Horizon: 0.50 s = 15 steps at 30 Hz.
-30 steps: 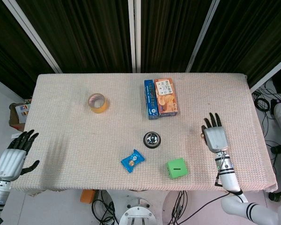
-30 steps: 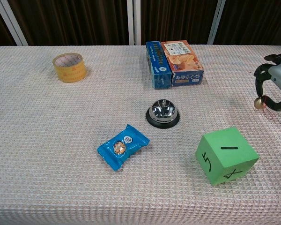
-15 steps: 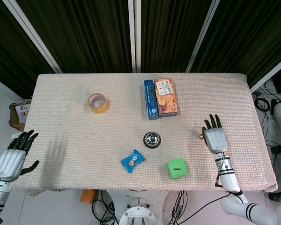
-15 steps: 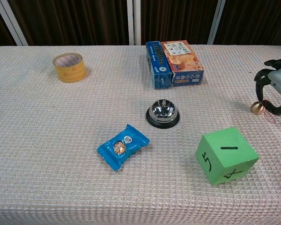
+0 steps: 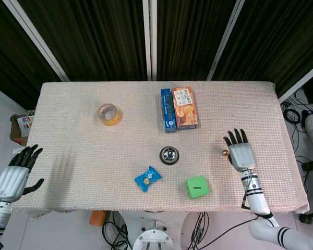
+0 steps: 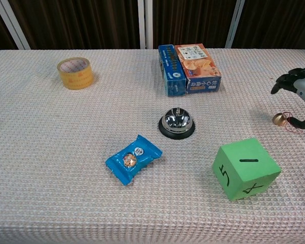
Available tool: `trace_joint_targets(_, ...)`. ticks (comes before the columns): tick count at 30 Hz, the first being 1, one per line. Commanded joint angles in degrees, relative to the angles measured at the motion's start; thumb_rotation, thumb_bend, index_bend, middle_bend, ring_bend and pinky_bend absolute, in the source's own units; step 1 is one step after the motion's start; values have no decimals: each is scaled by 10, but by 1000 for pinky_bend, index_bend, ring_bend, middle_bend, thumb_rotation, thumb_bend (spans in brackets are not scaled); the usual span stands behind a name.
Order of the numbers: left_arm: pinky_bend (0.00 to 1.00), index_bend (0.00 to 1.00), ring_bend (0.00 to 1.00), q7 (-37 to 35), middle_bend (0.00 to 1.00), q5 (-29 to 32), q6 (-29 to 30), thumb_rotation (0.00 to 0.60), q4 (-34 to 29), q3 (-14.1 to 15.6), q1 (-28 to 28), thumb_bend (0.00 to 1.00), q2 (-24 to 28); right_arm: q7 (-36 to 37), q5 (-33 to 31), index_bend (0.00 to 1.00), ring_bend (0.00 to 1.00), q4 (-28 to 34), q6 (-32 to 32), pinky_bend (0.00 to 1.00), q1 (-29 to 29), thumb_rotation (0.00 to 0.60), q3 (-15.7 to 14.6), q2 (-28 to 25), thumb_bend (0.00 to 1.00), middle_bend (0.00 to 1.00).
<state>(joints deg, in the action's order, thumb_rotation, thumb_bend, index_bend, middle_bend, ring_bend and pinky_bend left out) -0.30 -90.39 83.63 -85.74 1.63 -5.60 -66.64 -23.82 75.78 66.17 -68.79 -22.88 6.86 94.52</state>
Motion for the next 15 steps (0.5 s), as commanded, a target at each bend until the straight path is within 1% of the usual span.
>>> trace_joint_targets(1, 176, 76, 16, 1, 39, -1, 1, 600, -1, 0, 0, 250, 1, -3, -5, 7, 0, 22, 2, 0, 4, 600, -1, -14, 178, 30)
trace_joint_targets(4, 175, 77, 16, 2, 39, -1, 3, 600, -3, 0, 1, 250, 2, -23, -10, 0, 0, 75, -5, 0, 15, 600, -5, -48, 176, 2)
trace_joint_targets(7, 176, 77, 16, 1, 39, -1, 6, 600, -4, -1, 2, 250, 4, -42, -7, 0, 0, 162, -32, 0, 40, 600, -17, -113, 176, 0)
trace_joint_targets(8, 176, 77, 16, 0, 39, -1, 7, 600, -4, -1, 3, 250, 5, -39, 0, 0, 0, 187, -43, 0, 48, 600, -22, -134, 176, 0)
trace_joint_targets(9, 176, 77, 16, -1, 39, -1, 9, 600, -4, -2, 3, 250, 5, -21, 19, 0, 0, 210, -65, 0, 61, 600, -29, -161, 176, 0)
trace_joint_targets(10, 176, 77, 16, -3, 40, -1, 11, 600, -3, -3, 4, 250, 5, 23, 61, 0, 0, 213, -101, 0, 77, 600, -41, -188, 176, 0)
trace_joint_targets(12, 176, 77, 16, -5, 39, -2, 13, 600, -2, -3, 4, 250, 5, 83, 119, 0, 0, 178, -160, 0, 102, 600, -60, -212, 176, 0)
trace_joint_targets(13, 176, 77, 16, -6, 39, -2, 14, 600, -1, -3, 4, 250, 6, 101, 132, 0, 0, 157, -185, 0, 117, 600, -67, -220, 176, 0)
trace_joint_targets(15, 176, 77, 16, -8, 39, -3, 15, 600, 0, -4, 4, 250, 7, 132, 132, 0, 0, 126, -225, 0, 151, 600, -76, -234, 176, 0)
